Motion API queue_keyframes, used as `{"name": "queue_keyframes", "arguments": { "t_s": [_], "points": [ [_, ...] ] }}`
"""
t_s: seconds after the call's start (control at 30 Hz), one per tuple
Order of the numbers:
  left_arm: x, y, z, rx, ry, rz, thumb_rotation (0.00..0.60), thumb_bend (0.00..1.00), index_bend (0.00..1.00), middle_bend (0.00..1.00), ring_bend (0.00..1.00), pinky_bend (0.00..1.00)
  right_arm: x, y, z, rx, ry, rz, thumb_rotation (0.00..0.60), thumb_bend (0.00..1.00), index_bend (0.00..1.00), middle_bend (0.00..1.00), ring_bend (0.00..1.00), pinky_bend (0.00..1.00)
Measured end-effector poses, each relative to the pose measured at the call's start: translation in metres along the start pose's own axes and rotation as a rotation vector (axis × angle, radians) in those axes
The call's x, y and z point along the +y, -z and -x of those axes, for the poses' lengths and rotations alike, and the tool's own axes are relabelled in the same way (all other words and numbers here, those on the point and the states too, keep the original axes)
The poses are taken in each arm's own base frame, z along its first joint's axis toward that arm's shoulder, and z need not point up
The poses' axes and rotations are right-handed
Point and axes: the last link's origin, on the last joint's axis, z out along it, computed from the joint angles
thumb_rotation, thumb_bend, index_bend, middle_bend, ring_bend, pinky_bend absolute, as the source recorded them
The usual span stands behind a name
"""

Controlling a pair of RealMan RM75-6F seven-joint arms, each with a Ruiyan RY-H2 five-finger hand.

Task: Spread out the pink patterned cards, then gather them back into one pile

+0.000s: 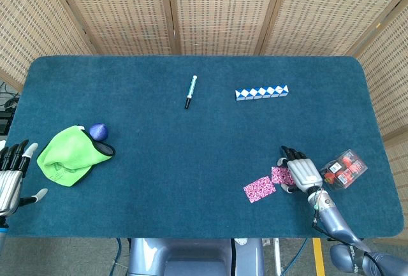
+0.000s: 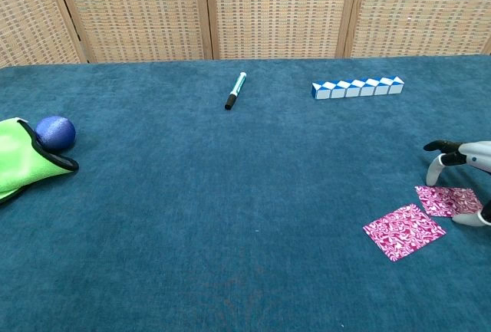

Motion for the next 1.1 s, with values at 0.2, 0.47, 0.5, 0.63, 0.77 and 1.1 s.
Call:
{"name": "queue_keyframes", "arguments": {
  "t_s": [0.2, 0.47, 0.5, 0.63, 0.77, 1.1],
  "points": [
    [-0.0001, 0.0, 0.0001, 0.001, 0.0, 0.0, 0.6, 0.0, 0.0, 0.0, 0.0, 0.0, 0.0041, -0.0053, -0.0021, 0.02, -0.009, 0.017, 0.6, 0.31, 0.36, 0.0, 0.0, 0.12],
    [0.0, 0.0, 0.0, 0.001, -0.001, -0.001, 0.6, 0.0, 0.0, 0.0, 0.0, 0.0, 0.0067, -0.0086, -0.0003, 0.006, -0.02, 0.027, 0.6, 0.31, 0.4, 0.0, 0.0, 0.12],
    [0.0, 0.0, 0.0, 0.001, -0.001, -0.001, 0.6, 0.0, 0.0, 0.0, 0.0, 0.0, 0.0067, -0.0087, -0.0002, 0.007, -0.021, 0.027, 0.6, 0.31, 0.4, 0.0, 0.0, 0.12],
    [0.0, 0.0, 0.0001, 0.001, 0.0, -0.001, 0.6, 0.0, 0.0, 0.0, 0.0, 0.0, 0.0061, -0.0083, -0.001, 0.016, -0.021, 0.021, 0.6, 0.31, 0.42, 0.0, 0.0, 0.12],
    [0.0001, 0.0001, 0.0, 0.002, 0.0, 0.0, 0.6, 0.0, 0.0, 0.0, 0.0, 0.0, 0.0055, -0.0077, -0.0028, 0.024, -0.018, 0.016, 0.6, 0.31, 0.43, 0.0, 0.0, 0.12],
    [0.0001, 0.0001, -0.0001, 0.001, 0.0, 0.0, 0.6, 0.0, 0.0, 0.0, 0.0, 0.0, 0.0036, -0.0067, -0.0045, 0.027, -0.019, 0.009, 0.6, 0.31, 0.43, 0.0, 0.0, 0.12]
  ]
}}
